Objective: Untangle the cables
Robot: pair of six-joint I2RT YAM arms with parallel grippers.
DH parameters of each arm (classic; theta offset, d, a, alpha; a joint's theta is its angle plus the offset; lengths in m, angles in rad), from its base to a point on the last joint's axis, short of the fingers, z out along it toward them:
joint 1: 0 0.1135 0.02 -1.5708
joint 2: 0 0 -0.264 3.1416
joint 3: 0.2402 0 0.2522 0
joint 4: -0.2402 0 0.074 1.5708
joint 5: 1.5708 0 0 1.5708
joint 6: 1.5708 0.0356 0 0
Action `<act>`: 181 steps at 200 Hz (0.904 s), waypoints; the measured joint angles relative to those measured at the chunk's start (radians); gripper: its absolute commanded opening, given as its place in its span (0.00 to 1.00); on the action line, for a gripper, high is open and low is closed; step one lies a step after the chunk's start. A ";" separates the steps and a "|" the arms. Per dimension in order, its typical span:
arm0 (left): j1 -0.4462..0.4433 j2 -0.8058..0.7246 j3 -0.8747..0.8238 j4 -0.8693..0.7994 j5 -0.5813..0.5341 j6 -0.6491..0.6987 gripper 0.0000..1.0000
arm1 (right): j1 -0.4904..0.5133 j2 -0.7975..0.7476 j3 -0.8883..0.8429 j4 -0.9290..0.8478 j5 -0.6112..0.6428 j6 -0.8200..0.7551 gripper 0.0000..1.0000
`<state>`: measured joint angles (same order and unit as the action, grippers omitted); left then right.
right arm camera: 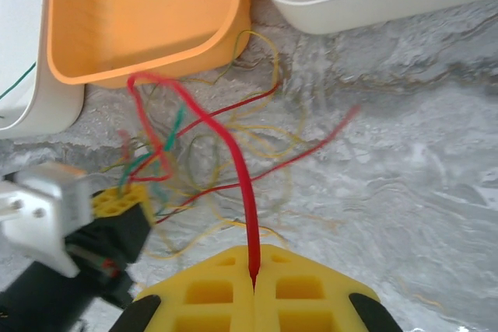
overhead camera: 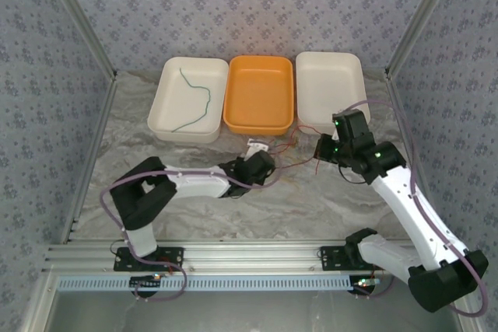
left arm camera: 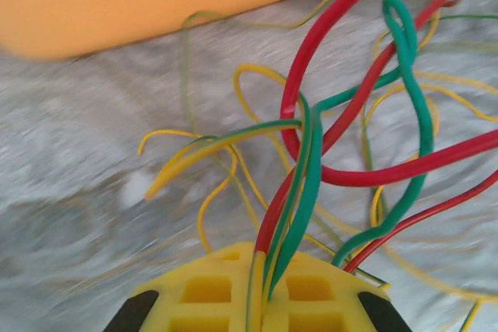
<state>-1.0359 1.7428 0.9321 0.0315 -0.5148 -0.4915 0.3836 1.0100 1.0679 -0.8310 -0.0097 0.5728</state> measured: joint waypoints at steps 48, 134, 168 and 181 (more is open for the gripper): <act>0.106 -0.263 -0.163 0.037 0.060 -0.022 0.00 | 0.010 -0.039 0.009 -0.063 0.019 -0.043 0.00; 0.298 -0.464 -0.290 0.038 0.246 -0.052 0.00 | 0.085 -0.073 0.020 -0.112 0.079 -0.050 0.00; 0.367 -0.512 -0.313 0.001 0.262 -0.077 0.00 | 0.080 -0.101 0.038 -0.144 0.101 -0.046 0.00; 0.390 -0.515 -0.314 -0.022 0.257 -0.084 0.00 | 0.064 -0.137 0.053 -0.154 0.111 -0.041 0.00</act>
<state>-0.6460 1.2278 0.6178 0.0093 -0.2577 -0.5751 0.4473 0.8734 1.1210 -0.9855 0.1013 0.5316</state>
